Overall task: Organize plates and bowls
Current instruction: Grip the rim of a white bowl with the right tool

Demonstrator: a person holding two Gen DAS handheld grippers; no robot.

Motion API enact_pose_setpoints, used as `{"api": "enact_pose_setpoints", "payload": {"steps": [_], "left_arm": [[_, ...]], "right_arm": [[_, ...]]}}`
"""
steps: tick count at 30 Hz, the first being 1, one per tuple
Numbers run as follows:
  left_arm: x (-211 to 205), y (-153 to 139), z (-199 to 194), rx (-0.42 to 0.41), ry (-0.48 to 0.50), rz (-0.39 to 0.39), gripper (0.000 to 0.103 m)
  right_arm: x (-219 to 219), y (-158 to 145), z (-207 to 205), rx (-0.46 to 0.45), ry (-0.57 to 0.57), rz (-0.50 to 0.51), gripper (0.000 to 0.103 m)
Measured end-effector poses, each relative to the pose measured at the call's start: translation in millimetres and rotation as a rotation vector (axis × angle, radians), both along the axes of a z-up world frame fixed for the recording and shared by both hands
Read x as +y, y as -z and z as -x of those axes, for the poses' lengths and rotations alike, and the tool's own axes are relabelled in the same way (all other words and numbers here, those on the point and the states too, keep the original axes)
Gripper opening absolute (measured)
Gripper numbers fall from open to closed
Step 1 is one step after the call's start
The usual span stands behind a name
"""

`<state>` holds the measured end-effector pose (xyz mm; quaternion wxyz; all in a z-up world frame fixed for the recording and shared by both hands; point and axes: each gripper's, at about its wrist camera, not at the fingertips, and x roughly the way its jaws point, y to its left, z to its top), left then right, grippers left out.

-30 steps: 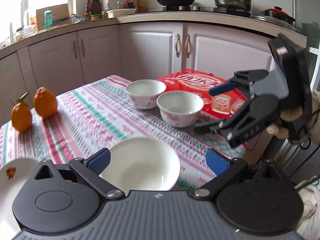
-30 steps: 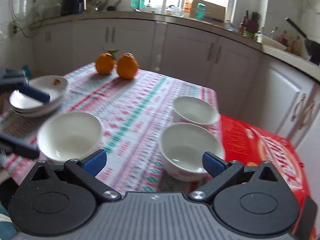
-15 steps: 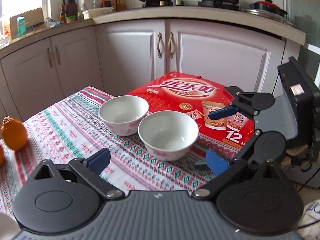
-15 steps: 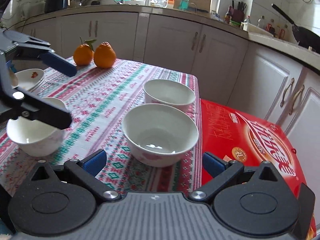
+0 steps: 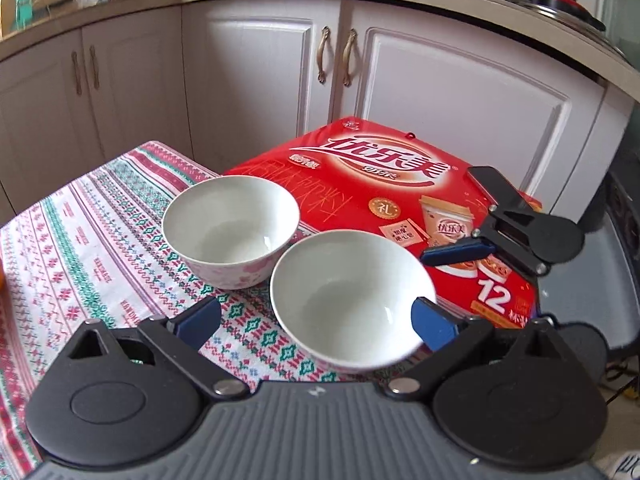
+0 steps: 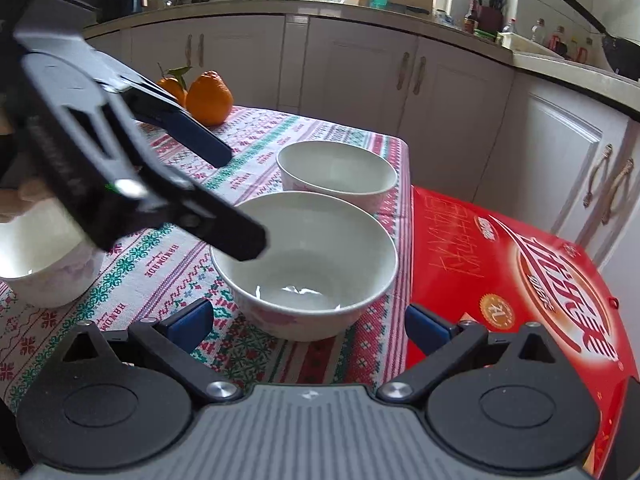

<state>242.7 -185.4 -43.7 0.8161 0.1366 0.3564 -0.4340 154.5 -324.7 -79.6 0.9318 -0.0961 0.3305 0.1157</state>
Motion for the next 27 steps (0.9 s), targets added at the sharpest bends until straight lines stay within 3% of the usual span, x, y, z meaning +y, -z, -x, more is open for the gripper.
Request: {"api": "enact_pose_setpoints", "payload": {"steps": [4, 6, 10, 12, 18, 27], "left_arm": [[-8, 4, -10, 0.025, 0.004, -0.014, 0.096], [-11, 6, -14, 0.042, 0.011, -0.017, 0.087], [-18, 10, -19, 0.070, 0.027, -0.026, 0.082], [-20, 12, -21, 0.092, 0.037, -0.030, 0.069], [-24, 17, -25, 0.107, 0.044, -0.041, 0.065], [-27, 17, -29, 0.118, 0.058, -0.038, 0.060]], "right_arm": [[-1, 1, -4, -0.003, -0.022, 0.005, 0.102], [-1, 1, -5, -0.006, -0.027, 0.009, 0.099], [-3, 1, -4, 0.001, -0.036, 0.003, 0.097], [-4, 1, -3, 0.002, -0.037, 0.002, 0.094], [-7, -1, -4, 0.005, -0.048, -0.016, 0.087], [-6, -3, -3, 0.005, -0.052, -0.015, 0.085]]}}
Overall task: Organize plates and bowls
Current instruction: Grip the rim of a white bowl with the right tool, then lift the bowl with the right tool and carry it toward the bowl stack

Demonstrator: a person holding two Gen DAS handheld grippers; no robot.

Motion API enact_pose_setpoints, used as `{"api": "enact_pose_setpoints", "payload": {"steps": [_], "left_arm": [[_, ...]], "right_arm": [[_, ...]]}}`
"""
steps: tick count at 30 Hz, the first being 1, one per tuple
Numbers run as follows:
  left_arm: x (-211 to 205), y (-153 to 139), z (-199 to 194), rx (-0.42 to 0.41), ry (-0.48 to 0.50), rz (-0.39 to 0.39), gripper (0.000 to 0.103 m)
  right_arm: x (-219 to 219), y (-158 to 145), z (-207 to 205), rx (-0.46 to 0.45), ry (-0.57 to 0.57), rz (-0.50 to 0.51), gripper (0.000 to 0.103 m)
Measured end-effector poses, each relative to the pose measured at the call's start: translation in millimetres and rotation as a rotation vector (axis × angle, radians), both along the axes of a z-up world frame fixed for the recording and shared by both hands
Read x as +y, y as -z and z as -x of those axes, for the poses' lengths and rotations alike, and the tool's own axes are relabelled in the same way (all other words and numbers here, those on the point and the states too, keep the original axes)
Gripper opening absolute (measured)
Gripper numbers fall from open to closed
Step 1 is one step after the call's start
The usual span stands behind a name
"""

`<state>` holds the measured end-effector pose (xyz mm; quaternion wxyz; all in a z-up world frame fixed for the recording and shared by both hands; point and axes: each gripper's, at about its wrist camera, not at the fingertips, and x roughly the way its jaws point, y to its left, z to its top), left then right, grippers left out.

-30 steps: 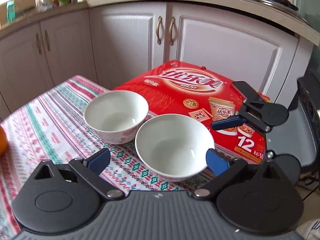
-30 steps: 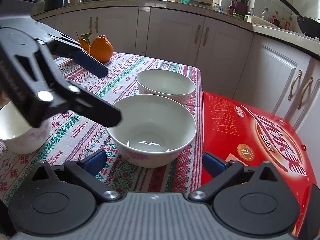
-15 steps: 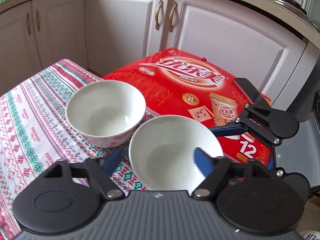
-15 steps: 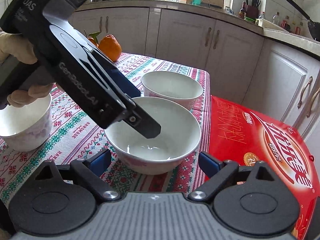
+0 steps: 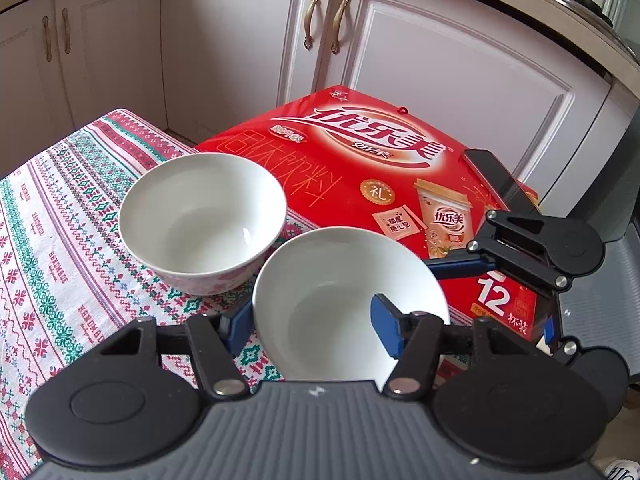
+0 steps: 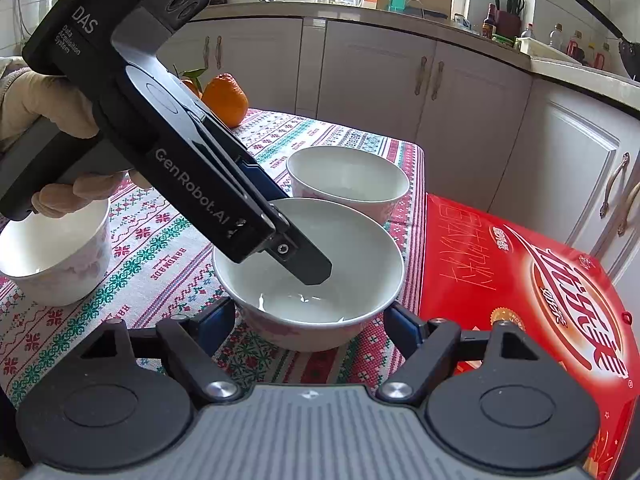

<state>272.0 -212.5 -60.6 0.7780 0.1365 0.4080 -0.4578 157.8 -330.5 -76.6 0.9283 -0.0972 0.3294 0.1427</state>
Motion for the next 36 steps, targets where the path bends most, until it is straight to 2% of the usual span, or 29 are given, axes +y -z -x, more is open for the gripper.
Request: {"api": "enact_pose_setpoints", "payload": {"steps": [17, 36], "left_arm": [[13, -9, 8, 0.004, -0.010, 0.018, 0.060], [58, -42, 47, -0.043, -0.054, 0.055, 0.061]], "right_arm": [[7, -12, 3, 0.020, -0.013, -0.010, 0.085], [35, -44, 32, -0.008, -0.083, -0.016, 0.085]]}}
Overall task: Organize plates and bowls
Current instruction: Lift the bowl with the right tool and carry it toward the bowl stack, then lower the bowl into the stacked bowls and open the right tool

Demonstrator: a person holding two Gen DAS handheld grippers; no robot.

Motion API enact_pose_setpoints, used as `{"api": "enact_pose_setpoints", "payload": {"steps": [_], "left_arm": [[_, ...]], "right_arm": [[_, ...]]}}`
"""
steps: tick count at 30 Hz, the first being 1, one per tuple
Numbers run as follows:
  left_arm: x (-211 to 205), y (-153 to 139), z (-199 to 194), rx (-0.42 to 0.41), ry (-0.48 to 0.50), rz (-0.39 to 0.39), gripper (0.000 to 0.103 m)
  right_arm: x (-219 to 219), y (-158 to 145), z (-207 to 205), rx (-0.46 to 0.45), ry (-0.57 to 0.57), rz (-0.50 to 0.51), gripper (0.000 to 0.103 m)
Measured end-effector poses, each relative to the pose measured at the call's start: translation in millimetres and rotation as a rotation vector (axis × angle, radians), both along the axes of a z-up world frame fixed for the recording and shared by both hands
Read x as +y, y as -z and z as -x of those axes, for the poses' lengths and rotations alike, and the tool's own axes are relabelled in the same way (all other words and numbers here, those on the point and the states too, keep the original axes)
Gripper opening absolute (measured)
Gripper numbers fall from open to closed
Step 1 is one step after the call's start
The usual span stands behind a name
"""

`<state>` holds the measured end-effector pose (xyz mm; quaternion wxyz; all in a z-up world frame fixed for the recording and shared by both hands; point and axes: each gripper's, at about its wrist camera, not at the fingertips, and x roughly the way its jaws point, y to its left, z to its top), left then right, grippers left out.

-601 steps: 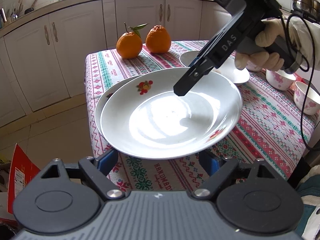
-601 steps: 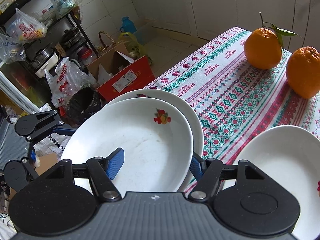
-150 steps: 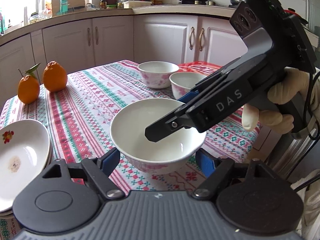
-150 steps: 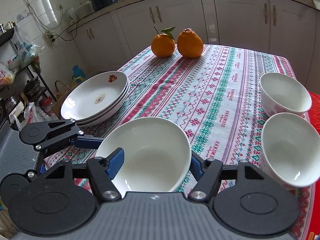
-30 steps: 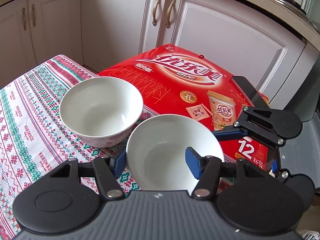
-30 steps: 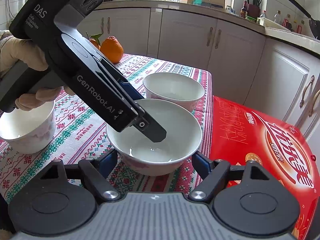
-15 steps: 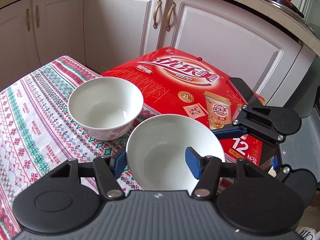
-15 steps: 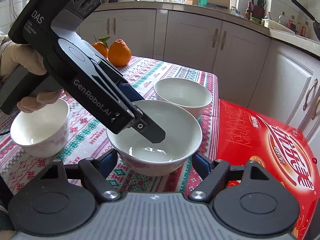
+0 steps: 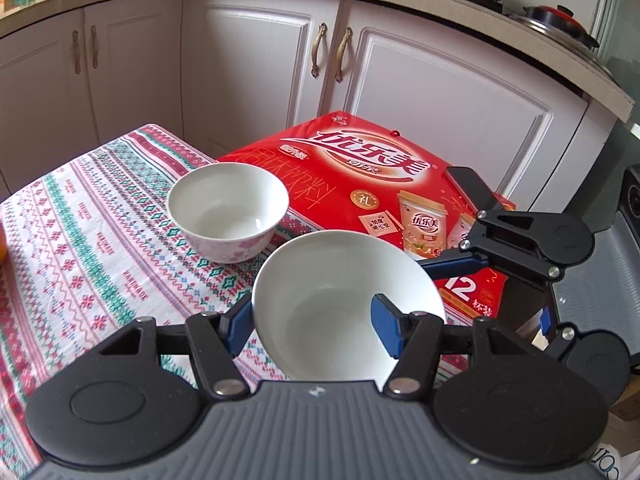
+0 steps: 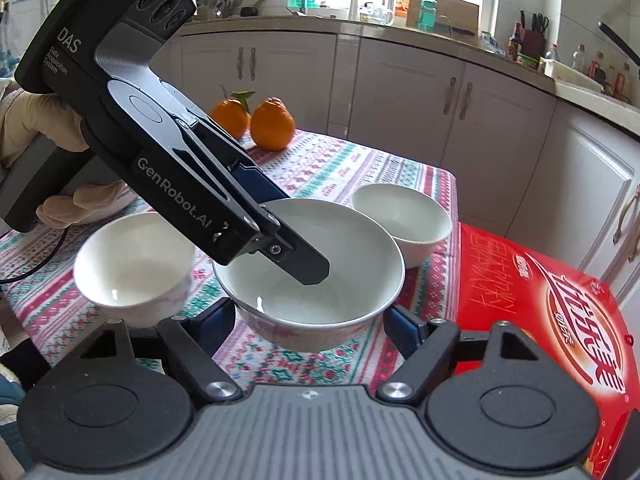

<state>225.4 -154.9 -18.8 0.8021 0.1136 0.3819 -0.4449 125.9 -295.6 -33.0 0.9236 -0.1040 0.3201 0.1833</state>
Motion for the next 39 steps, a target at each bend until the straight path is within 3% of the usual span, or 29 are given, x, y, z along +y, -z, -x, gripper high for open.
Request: {"api": "enact_pose_setpoints", "payload": {"steps": [20, 30, 39], "left_arm": [[80, -24, 36, -0.053, -0.149, 0.018, 0.061], [112, -10, 39, -0.024, -0.228, 0.014, 0.061], [119, 3, 40, 0.007, -0.241, 0.022, 0.062]], "right_arm": [[62, -22, 14, -0.020, -0.156, -0.029, 0.085], [93, -14, 4, 0.021, -0.229, -0.044, 0.085], [98, -3, 1, 0.062, -0.238, -0.046, 0.085]]}}
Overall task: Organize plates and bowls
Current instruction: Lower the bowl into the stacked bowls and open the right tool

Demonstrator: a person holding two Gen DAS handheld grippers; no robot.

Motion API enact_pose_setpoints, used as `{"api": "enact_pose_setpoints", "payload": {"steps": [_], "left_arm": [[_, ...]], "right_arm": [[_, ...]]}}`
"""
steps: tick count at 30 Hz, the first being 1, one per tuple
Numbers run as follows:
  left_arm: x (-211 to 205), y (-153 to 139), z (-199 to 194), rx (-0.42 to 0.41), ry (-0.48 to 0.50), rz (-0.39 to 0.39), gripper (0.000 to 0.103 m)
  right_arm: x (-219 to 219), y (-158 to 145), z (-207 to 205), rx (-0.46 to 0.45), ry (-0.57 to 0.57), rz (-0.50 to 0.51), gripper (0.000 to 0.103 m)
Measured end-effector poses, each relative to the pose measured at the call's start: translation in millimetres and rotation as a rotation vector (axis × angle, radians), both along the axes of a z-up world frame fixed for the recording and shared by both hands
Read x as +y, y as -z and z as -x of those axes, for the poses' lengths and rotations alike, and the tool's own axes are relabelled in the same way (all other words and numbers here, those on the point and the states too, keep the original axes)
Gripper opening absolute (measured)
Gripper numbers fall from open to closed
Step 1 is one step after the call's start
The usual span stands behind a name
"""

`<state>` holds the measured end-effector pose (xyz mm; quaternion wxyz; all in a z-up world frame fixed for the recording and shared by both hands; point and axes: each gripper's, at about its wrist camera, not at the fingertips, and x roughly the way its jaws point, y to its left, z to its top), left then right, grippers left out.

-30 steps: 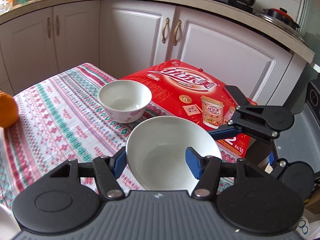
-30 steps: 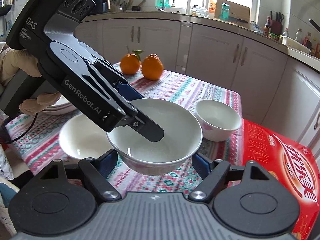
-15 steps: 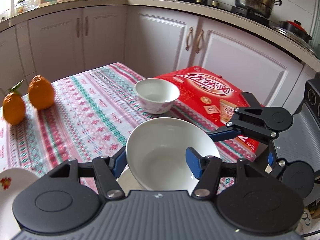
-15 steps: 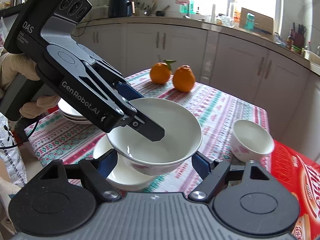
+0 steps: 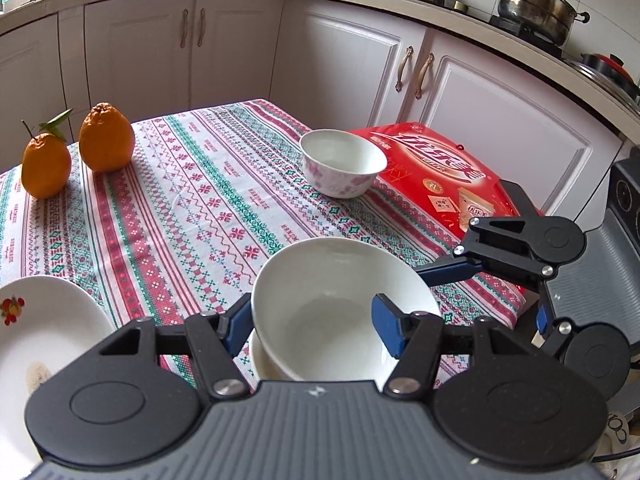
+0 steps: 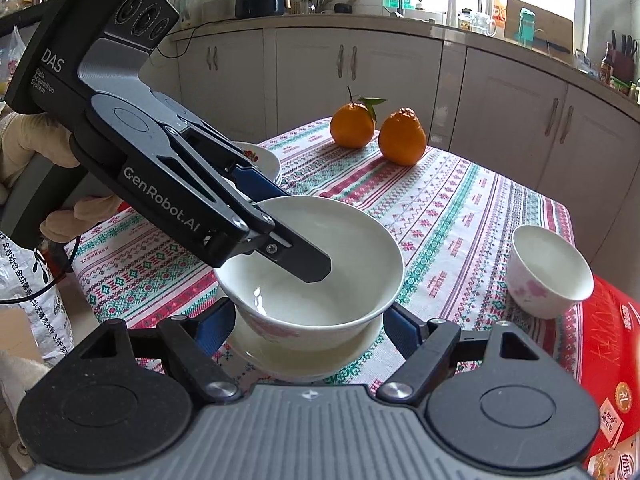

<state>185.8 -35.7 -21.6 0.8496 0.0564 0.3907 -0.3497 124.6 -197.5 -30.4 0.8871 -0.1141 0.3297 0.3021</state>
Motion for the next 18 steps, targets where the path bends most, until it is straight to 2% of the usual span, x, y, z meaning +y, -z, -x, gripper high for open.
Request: {"api": "enact_pose_setpoints", "payload": {"steps": [18], "left_arm": [[2, 12, 3, 0.013, -0.003, 0.009, 0.062]], "right_arm": [[-1, 8, -2, 0.035, -0.005, -0.008, 0.085]]}}
